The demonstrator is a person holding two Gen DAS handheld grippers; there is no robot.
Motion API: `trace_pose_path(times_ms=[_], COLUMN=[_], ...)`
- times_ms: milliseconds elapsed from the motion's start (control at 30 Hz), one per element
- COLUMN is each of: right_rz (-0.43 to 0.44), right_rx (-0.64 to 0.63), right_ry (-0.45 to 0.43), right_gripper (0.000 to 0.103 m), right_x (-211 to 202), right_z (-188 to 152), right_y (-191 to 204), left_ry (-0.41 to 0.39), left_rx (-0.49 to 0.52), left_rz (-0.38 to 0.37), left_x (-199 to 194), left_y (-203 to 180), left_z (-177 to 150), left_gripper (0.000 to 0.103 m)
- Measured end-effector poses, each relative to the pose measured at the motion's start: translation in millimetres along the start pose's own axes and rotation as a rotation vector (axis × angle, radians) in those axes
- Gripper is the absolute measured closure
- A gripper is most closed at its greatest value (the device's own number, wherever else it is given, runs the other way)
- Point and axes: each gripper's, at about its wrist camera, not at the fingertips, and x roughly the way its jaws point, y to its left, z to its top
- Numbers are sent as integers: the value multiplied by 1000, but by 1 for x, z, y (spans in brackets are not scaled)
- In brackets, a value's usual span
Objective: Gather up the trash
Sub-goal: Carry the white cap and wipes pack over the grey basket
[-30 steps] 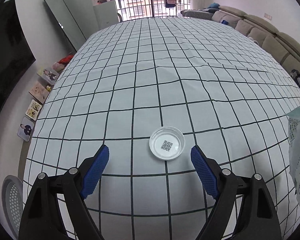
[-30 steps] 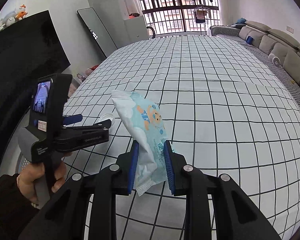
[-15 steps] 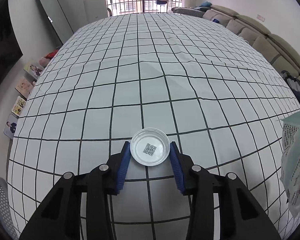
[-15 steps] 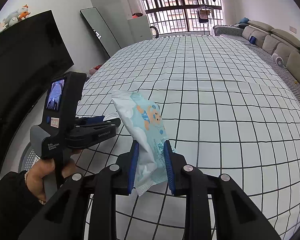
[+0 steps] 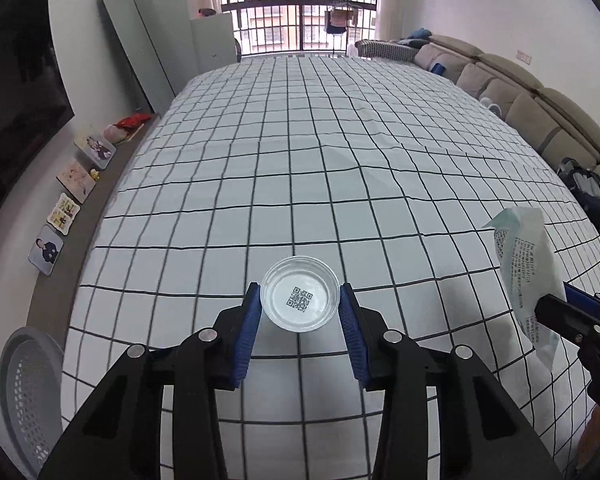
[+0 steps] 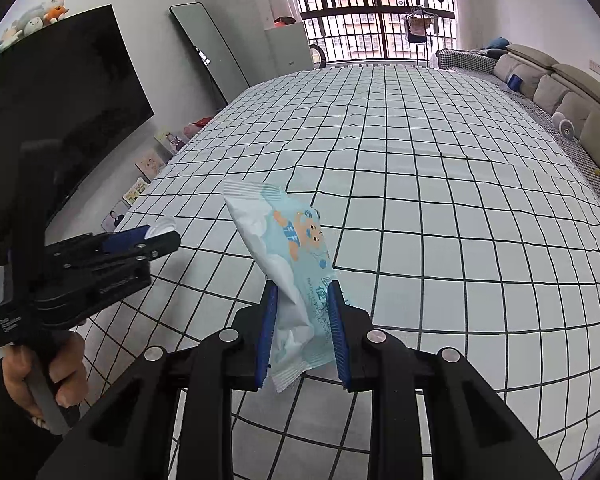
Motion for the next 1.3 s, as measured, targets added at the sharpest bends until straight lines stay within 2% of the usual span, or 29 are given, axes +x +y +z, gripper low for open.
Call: trace_pose_path(times_ms=[200,467,800,1067,1300], right_rz=[32,106,239,323,373], right_rx=[-65,-164,-303,-390,-405], right_ry=[7,-16,25,80,131], right_gripper=[78,78,78,78,78], right_x=[-1,-9,17,44,74], right_z=[6,13,14,0,-17], right_y=[37,117,237,321,368], left_ry=[-54,-89,-105,-54,-3], left_rx=[-34,-113,-201,-296,-366], left_rz=[40,71,223,331,418], left_x=[-43,-94,-146,-159,-152], left_y=[33,90,182,250,286], left_z=[-13,-46,-90,-143,-183], left_gripper=[64,64,64,64,64])
